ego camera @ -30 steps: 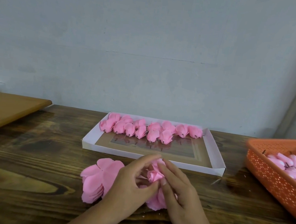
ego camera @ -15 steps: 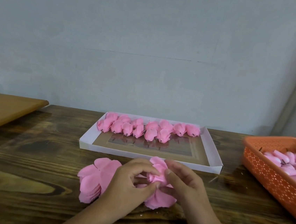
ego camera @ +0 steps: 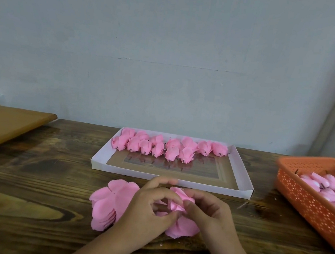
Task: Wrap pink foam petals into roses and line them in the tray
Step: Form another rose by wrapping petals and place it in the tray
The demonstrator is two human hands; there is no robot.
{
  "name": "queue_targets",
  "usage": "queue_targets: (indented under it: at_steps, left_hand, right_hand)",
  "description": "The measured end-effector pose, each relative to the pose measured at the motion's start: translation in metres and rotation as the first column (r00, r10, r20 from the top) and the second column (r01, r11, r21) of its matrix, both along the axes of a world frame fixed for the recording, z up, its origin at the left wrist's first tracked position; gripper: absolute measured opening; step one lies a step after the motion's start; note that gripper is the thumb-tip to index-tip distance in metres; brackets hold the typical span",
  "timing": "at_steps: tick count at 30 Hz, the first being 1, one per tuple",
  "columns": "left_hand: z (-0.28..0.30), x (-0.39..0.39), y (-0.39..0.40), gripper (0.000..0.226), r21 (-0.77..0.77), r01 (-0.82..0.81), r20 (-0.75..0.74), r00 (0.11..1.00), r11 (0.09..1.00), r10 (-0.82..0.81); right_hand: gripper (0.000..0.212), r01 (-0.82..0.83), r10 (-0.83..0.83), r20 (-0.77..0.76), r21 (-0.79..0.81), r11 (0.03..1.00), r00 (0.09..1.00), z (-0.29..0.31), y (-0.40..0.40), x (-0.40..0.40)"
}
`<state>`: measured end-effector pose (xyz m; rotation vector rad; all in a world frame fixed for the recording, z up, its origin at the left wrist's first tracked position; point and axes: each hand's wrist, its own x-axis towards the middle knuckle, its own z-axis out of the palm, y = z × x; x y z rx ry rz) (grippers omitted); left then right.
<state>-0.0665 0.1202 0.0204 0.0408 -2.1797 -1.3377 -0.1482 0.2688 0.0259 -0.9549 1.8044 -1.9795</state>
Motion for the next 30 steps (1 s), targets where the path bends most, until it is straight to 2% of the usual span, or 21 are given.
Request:
queue_targets:
  at_steps: [4, 6, 9, 12, 15, 18, 20, 22, 24, 27, 30]
  left_hand:
    - [-0.003, -0.001, -0.001, 0.037, 0.014, 0.016, -0.019, 1.0, 1.0, -0.016]
    - [-0.004, -0.001, -0.002, 0.035, -0.007, 0.019, -0.04, 0.999, 1.0, -0.019]
    - [-0.006, -0.001, -0.003, 0.034, -0.066, 0.027, -0.074, 0.997, 0.997, -0.032]
    - [-0.01, -0.001, -0.004, 0.029, -0.146, 0.034, -0.076, 0.996, 0.989, -0.046]
    - [-0.012, -0.001, -0.004, 0.025, -0.188, 0.023, -0.113, 0.993, 0.982, -0.045]
    - [-0.012, -0.001, -0.004, 0.018, -0.199, 0.039, -0.124, 0.99, 0.979, -0.065]
    - [-0.012, -0.001, -0.005, 0.023, -0.208, 0.034, -0.114, 0.992, 0.978, -0.058]
    - [-0.012, 0.0, -0.005, 0.032, -0.203, 0.027, -0.103, 0.993, 0.979, -0.049]
    - [-0.01, 0.0, -0.004, 0.041, -0.121, 0.055, -0.081, 0.995, 0.991, -0.065]
    - [-0.003, 0.003, -0.003, 0.062, 0.113, 0.122, -0.004, 0.992, 0.986, -0.122]
    - [0.002, 0.006, -0.007, 0.054, 0.232, 0.118, 0.024, 0.992, 0.966, -0.127]
  right_hand:
    - [0.012, -0.063, 0.067, 0.078, -0.05, 0.997, 0.995, 0.0, 0.0, -0.001]
    - [0.024, -0.106, 0.123, 0.173, -0.101, 0.989, 0.977, 0.0, 0.0, -0.003]
    - [0.029, -0.073, 0.118, 0.311, -0.152, 0.986, 0.943, -0.002, -0.001, -0.005]
    - [0.023, -0.039, 0.085, 0.379, -0.127, 0.991, 0.922, -0.005, -0.003, -0.006]
    - [0.019, -0.053, 0.12, 0.467, -0.154, 0.987, 0.876, -0.004, -0.002, -0.006]
    - [0.029, -0.135, 0.169, 0.545, -0.102, 0.986, 0.822, -0.001, 0.003, -0.007]
    - [0.032, -0.219, 0.195, 0.543, -0.02, 0.975, 0.817, 0.001, 0.006, -0.009]
    - [0.032, -0.256, 0.231, 0.556, -0.035, 0.966, 0.798, 0.002, 0.007, -0.012]
    - [0.028, -0.253, 0.273, 0.577, -0.117, 0.96, 0.769, 0.002, 0.007, -0.015]
    - [0.028, -0.253, 0.327, 0.566, -0.207, 0.945, 0.757, 0.002, 0.008, -0.017]
    - [0.027, -0.27, 0.352, 0.513, -0.23, 0.935, 0.783, 0.003, 0.007, -0.015]
